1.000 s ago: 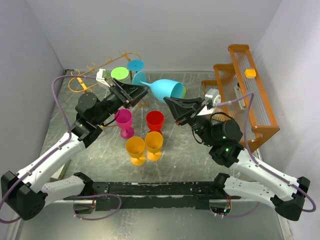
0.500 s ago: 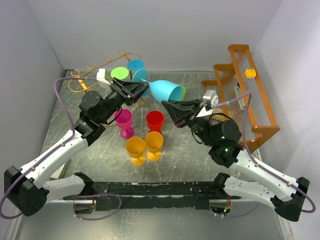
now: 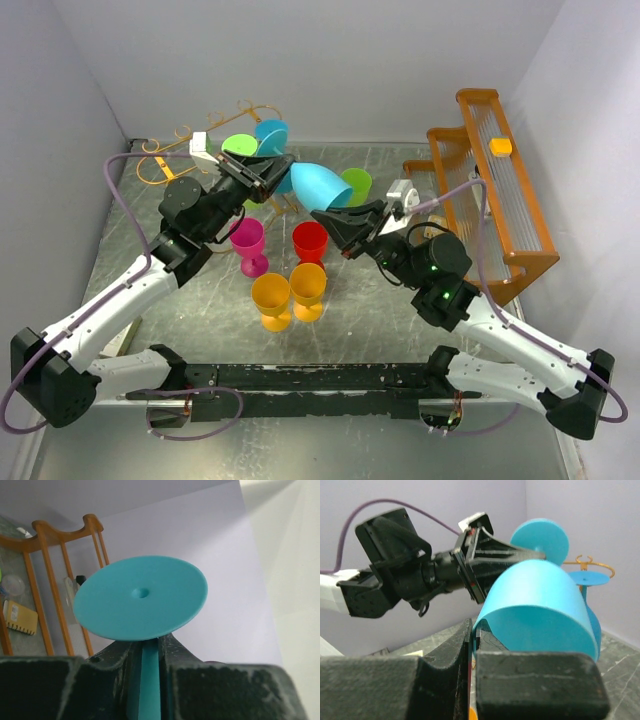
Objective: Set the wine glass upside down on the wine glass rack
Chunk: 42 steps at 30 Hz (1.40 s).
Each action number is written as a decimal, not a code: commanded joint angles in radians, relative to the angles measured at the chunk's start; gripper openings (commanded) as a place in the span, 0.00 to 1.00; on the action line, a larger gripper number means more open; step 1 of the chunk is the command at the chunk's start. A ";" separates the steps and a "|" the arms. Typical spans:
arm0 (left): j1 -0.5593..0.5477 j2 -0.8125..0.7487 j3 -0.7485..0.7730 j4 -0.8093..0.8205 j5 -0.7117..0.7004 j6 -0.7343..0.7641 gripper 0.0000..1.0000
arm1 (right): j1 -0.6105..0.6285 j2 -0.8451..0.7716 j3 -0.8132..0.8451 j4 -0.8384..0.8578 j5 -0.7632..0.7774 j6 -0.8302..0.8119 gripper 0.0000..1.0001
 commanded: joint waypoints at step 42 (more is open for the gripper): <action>0.026 -0.306 0.071 -0.710 -0.327 1.096 0.07 | 0.015 -0.022 0.036 -0.302 0.199 0.105 0.61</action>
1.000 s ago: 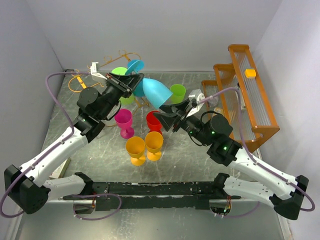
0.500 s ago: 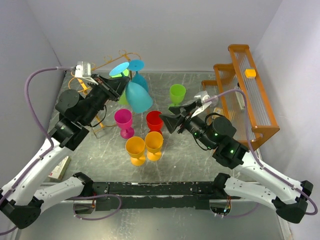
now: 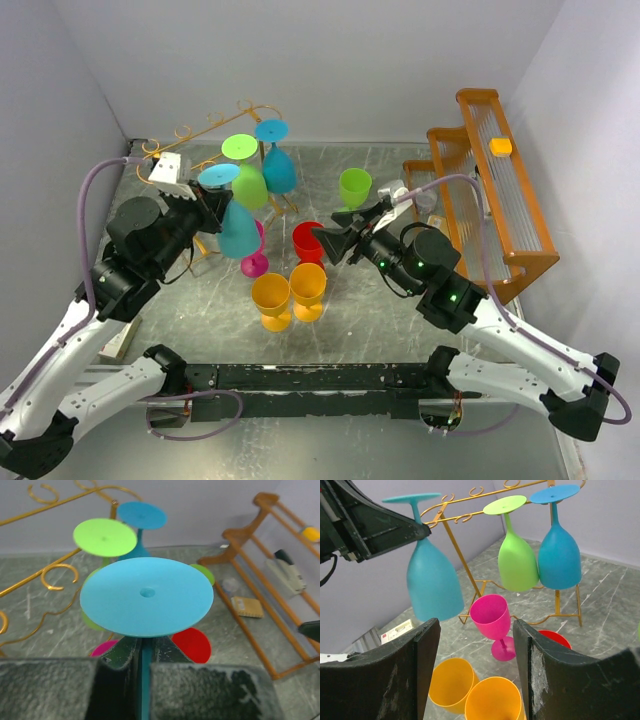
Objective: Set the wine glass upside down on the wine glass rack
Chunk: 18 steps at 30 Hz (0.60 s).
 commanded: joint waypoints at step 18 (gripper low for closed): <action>0.165 0.077 -0.093 0.082 -0.037 0.034 0.07 | 0.002 0.046 0.018 0.058 0.022 -0.071 0.62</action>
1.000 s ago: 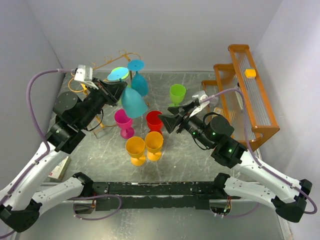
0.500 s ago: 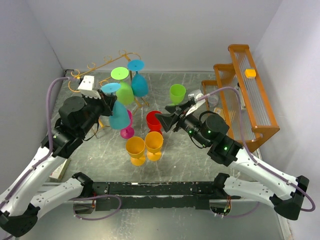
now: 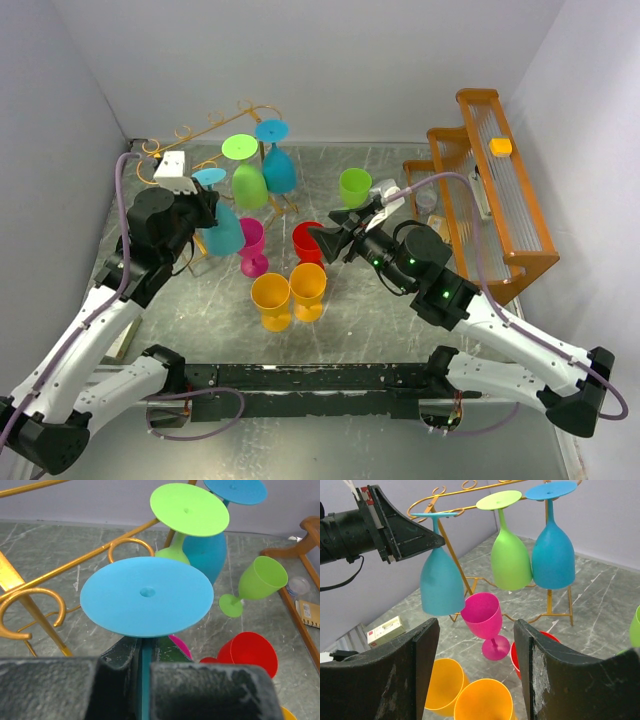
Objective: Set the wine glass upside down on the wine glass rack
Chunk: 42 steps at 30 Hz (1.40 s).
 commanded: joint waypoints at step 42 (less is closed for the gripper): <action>0.063 0.112 -0.024 0.208 -0.017 0.059 0.07 | 0.002 -0.036 -0.039 0.061 0.012 -0.038 0.63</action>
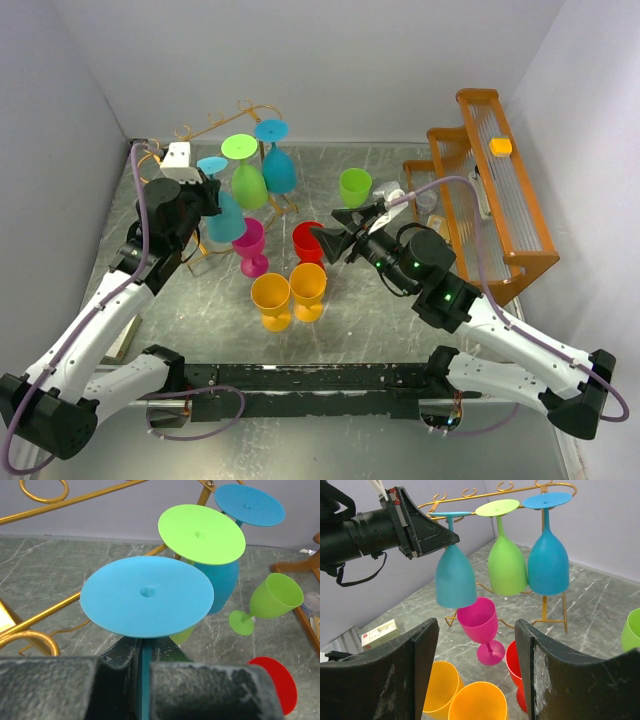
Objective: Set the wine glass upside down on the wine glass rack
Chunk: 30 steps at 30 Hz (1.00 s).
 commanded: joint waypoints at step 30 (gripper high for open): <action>0.009 -0.030 0.090 -0.226 0.033 -0.042 0.67 | 0.003 -0.015 -0.036 0.058 0.002 0.043 0.63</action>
